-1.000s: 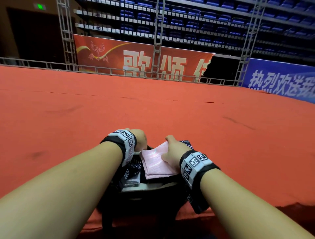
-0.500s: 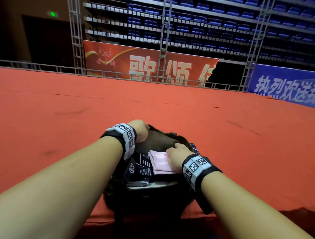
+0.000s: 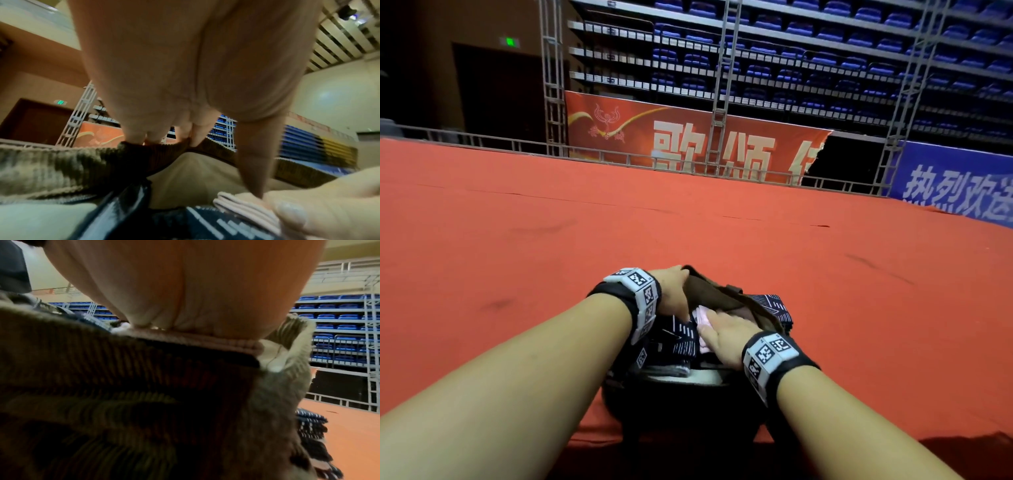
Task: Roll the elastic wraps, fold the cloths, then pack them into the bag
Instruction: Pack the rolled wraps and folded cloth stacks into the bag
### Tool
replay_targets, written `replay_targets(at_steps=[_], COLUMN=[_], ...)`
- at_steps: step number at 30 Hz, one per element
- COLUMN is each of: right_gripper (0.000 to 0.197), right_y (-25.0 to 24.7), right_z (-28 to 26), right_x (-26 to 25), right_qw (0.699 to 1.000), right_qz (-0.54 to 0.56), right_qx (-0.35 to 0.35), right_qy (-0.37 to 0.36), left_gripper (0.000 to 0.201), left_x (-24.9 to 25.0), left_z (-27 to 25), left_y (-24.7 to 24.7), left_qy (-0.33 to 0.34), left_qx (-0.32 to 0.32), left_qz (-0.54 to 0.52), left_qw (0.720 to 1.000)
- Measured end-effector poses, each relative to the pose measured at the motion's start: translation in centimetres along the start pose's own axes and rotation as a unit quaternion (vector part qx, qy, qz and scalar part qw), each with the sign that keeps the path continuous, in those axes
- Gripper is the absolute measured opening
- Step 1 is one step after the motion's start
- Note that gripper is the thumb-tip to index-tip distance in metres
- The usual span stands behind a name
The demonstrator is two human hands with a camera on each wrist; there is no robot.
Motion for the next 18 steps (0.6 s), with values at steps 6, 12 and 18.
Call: replay_targets(at_steps=[6,12,18], right_gripper=[0.062,0.065,0.067], right_y=[1.5,1.6,2.4], right_z=[0.2,0.1,1.3], right_x=[0.8,1.3,1.6], right_qw=[0.999,0.996,0.993], right_qz=[-0.026,-0.009,-0.012], right_qx=[-0.031,-0.093,-0.117], right_qy=[-0.003,-0.005,0.0], left_gripper=[0.105,0.094,0.09], left_x=[0.1,-0.9,-3.3], left_z=[-0.2,0.6,2.1], left_y=[3.4,5.5,7.0], left_qy=[0.018,-0.007,-0.018], left_qx=[-0.118,-0.131,-0.168], left_qz=[0.147,0.139,0.098], left_qw=[0.982,0.981,0.981])
Point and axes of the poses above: each hand's wrist, its own z-axis towards the middle knuckle, its own y-axis out of the palm, x = y × z, the point moved 3 cm from there along z, towards the middle knuckle, and after that the axes turned 8 degrees about x, right-handed, at the moved point
